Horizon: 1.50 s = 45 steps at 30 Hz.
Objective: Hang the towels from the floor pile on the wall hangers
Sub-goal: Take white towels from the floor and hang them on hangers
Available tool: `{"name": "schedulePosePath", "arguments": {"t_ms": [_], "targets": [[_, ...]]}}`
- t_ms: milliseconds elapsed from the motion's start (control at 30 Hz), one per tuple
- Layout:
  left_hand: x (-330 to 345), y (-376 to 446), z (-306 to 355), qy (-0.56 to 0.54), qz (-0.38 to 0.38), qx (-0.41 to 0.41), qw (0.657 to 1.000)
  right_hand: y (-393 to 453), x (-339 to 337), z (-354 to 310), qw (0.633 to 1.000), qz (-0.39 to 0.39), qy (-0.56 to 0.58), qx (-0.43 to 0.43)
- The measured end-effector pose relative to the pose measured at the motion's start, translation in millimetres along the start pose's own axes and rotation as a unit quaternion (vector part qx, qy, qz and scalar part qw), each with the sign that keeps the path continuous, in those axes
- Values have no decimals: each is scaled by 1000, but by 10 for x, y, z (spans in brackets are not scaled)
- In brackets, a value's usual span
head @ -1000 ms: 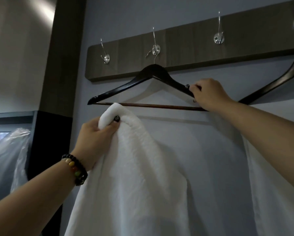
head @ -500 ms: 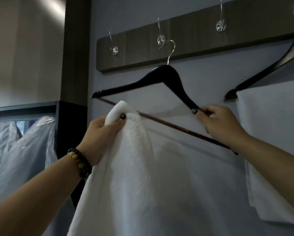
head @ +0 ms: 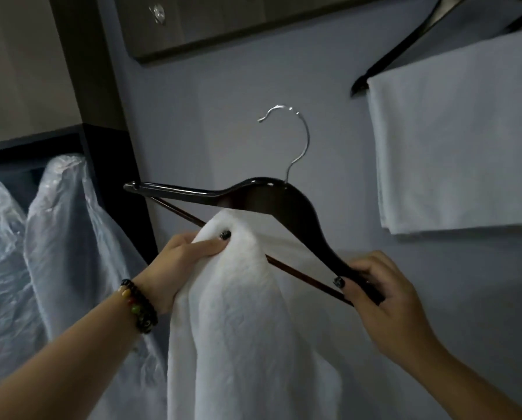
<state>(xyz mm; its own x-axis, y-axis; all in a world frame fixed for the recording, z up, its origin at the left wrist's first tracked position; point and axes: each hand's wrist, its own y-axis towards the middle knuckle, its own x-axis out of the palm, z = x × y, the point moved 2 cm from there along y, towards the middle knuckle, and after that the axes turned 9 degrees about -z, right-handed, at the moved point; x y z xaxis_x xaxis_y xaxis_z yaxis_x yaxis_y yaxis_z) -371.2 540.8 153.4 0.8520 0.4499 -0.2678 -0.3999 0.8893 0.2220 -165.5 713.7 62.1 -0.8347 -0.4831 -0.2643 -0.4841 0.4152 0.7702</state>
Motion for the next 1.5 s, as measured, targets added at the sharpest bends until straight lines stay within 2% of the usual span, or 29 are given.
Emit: {"name": "schedulePosePath", "arguments": {"t_ms": [133,200,300,433,667,800,900,1000,1100,1333,1500], "targets": [[149,-246,-258,-59,12,36,998,-683,-12,-136,996,-69,5,48],[216,-358,-393,-68,-2,39,997,-1029,-44,-156,989,-93,33,114],[414,-505,-498,-80,-69,33,994,-1469,-125,-179,977,-103,38,180],[765,-596,-524,-94,-171,14,981,-1887,-210,-217,955,-176,52,232],[1312,-568,-519,-38,-202,28,978,-2150,-573,-180,924,-243,75,287],[1692,-605,-470,-12,-224,57,973,-2074,-964,-174,941,-163,95,280],[1921,-626,-484,40,-219,74,972,-1800,-1162,-318,957,-117,145,221],[2155,-691,-456,65,-252,92,961,-1527,-1174,-452,960,-167,147,168],[2362,-755,-404,60,-286,87,952,-1422,-1113,-440,951,-229,129,165],[2392,-726,-541,101,-256,77,958,-1600,-1156,-140,935,-242,143,216],[2335,-734,-692,132,-234,26,963,-1800,-1133,153,886,-357,98,280]]}}
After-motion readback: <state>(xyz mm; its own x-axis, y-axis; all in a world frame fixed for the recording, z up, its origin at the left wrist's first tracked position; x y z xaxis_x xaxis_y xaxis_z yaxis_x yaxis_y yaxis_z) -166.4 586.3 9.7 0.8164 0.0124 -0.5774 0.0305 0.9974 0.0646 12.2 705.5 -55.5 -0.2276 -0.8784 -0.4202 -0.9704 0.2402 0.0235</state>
